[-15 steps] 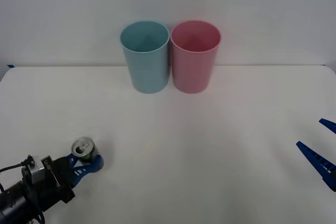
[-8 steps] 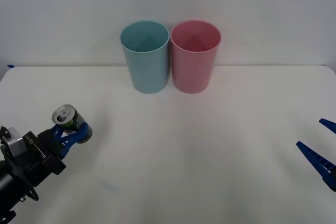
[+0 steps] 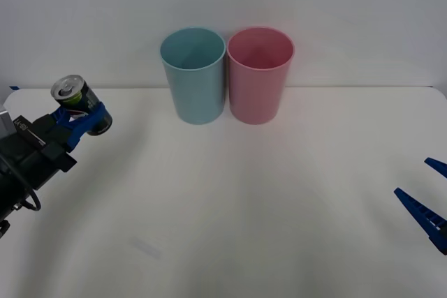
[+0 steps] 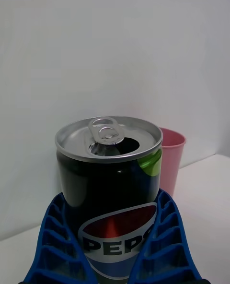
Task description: Grasp the object on the table and drop it into the matching bin: aluminum can to the light blue bin, PET bottle to the pink bin.
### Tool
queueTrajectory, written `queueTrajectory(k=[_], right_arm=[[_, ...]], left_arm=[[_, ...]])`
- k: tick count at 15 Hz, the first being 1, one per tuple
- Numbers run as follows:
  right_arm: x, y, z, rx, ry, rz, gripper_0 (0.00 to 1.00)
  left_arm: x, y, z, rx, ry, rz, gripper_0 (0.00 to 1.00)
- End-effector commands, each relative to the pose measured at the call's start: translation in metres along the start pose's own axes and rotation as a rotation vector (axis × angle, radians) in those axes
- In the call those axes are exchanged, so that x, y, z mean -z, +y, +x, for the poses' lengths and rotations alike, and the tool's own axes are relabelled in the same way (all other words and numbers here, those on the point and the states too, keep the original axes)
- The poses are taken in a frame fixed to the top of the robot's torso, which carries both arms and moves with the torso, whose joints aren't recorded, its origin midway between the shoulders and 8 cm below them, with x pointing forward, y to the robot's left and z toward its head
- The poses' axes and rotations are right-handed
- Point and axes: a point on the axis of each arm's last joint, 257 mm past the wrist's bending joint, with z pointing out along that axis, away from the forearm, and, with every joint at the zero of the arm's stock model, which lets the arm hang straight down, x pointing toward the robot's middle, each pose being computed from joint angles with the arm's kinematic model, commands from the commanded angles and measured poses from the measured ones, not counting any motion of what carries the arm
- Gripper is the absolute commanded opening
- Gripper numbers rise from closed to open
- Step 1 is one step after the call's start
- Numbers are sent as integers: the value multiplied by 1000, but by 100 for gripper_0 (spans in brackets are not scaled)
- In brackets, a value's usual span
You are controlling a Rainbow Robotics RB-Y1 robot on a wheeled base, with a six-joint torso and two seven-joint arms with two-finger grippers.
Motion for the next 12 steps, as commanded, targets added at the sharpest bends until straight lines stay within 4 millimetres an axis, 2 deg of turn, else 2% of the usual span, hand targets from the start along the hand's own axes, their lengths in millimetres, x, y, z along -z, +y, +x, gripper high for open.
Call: queueTrajectory(k=[1, 4, 8, 12], right_arm=[[0, 0, 0, 0, 0, 0, 100], [0, 0, 0, 0, 0, 0, 100], [0, 0, 0, 0, 0, 0, 100], [0, 0, 0, 0, 0, 0, 100]], left_arm=[[-23, 5, -18, -8, 13, 28, 0], [-59, 16, -37, 13, 28, 58, 0], [-115, 39, -31, -1, 80, 101, 0], [-173, 51, -25, 6, 123, 108, 0]])
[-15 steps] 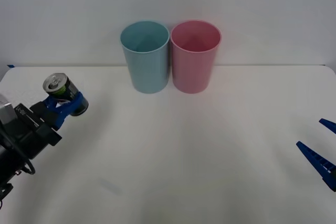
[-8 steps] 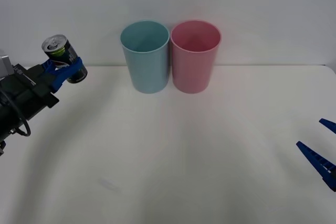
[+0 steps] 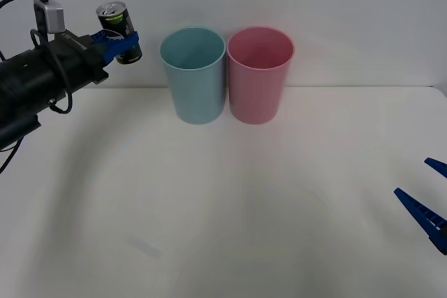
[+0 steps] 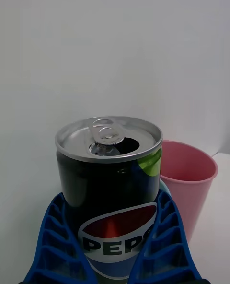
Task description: Grasp the object on the table and drop it into the matching bin: aluminum can to the light blue bin, PET bottle to the pink bin.
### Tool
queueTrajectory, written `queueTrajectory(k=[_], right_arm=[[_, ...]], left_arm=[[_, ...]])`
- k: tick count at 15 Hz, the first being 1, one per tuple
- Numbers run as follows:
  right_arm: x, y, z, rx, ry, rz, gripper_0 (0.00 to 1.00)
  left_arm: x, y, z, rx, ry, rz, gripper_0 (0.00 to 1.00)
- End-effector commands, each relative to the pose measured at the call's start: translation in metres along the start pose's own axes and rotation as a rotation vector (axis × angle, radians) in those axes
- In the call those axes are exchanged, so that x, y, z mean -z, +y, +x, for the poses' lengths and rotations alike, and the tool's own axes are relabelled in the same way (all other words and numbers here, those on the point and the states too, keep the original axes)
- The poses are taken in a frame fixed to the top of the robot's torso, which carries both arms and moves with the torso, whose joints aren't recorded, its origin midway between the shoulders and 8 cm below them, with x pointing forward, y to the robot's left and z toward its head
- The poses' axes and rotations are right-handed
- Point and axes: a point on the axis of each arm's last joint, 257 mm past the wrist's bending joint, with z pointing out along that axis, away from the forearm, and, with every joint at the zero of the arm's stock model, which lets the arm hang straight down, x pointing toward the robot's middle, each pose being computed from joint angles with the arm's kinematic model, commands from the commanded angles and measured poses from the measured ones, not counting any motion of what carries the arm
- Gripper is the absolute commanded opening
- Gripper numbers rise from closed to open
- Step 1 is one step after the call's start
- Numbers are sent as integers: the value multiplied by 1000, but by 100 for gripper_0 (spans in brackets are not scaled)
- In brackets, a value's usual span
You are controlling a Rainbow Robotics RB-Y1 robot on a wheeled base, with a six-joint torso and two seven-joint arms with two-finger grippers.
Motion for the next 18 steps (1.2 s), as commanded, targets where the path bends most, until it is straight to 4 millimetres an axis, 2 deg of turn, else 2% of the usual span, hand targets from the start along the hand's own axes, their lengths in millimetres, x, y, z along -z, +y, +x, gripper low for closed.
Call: queueTrajectory(k=[1, 5, 9, 12, 16, 17, 18], right_arm=[[0, 0, 0, 0, 0, 0, 100], [0, 0, 0, 0, 0, 0, 100], [0, 0, 0, 0, 0, 0, 100], [0, 0, 0, 0, 0, 0, 100], [0, 0, 0, 0, 0, 0, 100], [0, 0, 0, 0, 0, 0, 100], [0, 0, 0, 0, 0, 0, 100]], left_arm=[[-39, 9, -2, 10, 25, 9, 0], [-86, 16, -5, 25, 60, 4, 0], [-126, 8, -6, 33, 66, -13, 0], [-139, -1, -5, 30, 57, -22, 0], [-140, -3, -5, 27, 53, -21, 1], [-140, -2, -5, 27, 54, -22, 9], [-140, -2, -5, 28, 52, -23, 86]])
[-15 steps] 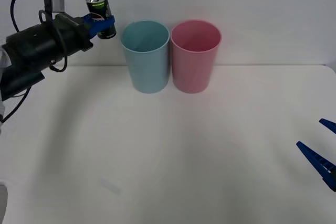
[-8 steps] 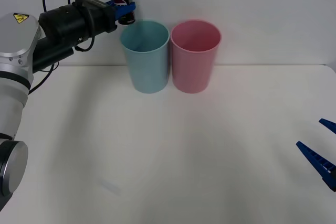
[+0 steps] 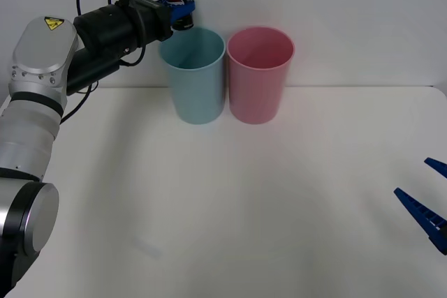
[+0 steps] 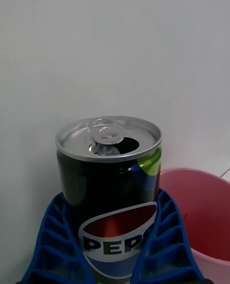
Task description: Grasp the object on the table and drop it into the matching bin: aluminum can to the light blue bin, PET bottle to the pink bin.
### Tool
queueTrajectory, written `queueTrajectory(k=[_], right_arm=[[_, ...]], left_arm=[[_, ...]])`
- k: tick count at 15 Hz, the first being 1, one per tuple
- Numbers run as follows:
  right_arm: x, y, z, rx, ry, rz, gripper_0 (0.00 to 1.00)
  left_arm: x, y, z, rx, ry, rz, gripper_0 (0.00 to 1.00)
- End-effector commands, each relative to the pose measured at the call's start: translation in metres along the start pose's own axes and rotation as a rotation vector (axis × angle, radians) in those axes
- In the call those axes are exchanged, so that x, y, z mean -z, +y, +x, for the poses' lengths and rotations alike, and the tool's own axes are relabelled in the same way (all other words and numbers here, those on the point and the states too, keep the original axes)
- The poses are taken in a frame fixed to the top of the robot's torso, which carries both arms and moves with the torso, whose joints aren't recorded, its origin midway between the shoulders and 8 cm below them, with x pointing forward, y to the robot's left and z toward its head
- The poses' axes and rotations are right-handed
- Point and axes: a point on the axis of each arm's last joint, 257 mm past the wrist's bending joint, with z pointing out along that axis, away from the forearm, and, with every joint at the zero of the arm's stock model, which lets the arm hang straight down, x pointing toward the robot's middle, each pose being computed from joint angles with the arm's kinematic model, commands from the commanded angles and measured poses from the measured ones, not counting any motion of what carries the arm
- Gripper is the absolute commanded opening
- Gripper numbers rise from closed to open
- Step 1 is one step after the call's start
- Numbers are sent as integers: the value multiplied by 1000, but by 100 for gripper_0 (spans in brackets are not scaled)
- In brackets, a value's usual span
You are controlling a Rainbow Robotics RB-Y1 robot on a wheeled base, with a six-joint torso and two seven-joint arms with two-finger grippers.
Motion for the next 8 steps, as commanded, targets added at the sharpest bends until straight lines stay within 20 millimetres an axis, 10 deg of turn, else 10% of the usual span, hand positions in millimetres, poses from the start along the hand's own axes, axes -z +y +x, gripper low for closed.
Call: queueTrajectory(k=[1, 8], right_arm=[[0, 0, 0, 0, 0, 0, 100], [0, 0, 0, 0, 0, 0, 100]], left_arm=[[0, 0, -1, -2, -3, 0, 100], [5, 3, -3, 23, -23, 3, 100]])
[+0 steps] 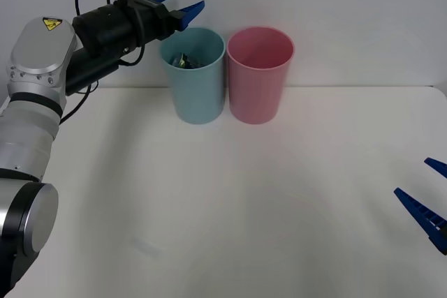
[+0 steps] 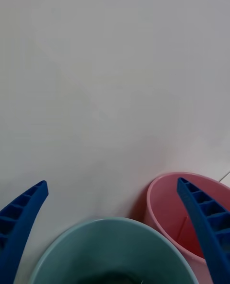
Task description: Grasp the object on the table and drop it into the matching bin: aluminum can to the light blue bin, PET bottle to the pink bin.
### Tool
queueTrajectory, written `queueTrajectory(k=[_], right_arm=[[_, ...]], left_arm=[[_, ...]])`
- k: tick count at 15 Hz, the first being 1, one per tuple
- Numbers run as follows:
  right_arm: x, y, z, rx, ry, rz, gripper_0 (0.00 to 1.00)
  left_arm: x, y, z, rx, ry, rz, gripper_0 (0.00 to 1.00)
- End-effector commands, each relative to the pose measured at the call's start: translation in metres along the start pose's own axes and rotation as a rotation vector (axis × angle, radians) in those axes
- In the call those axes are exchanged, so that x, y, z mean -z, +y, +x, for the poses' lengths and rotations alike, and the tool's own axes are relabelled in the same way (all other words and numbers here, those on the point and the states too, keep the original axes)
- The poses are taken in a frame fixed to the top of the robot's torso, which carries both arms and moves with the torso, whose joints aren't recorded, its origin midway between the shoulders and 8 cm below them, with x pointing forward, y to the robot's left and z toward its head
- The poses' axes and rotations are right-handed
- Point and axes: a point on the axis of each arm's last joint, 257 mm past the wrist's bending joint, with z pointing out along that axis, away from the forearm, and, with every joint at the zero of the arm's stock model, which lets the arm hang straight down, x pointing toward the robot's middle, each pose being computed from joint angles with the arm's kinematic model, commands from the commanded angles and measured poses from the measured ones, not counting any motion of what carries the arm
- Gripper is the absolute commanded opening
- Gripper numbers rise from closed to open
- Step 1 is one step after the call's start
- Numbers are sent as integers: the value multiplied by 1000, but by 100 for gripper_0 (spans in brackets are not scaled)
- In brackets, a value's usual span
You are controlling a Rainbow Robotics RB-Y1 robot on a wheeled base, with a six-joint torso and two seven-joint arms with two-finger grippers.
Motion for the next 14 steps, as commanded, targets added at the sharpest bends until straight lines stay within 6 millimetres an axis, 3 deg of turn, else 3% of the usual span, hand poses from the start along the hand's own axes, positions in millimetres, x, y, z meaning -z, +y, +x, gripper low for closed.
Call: queueTrajectory(k=[1, 8, 14], right_arm=[[0, 0, 0, 0, 0, 0, 100], [0, 0, 0, 0, 0, 0, 100], [0, 0, 0, 0, 0, 0, 100]], left_arm=[[6, 2, 0, 20, -12, 6, 100], [51, 0, -1, 38, -92, 17, 100], [125, -4, 10, 9, -150, -10, 100]])
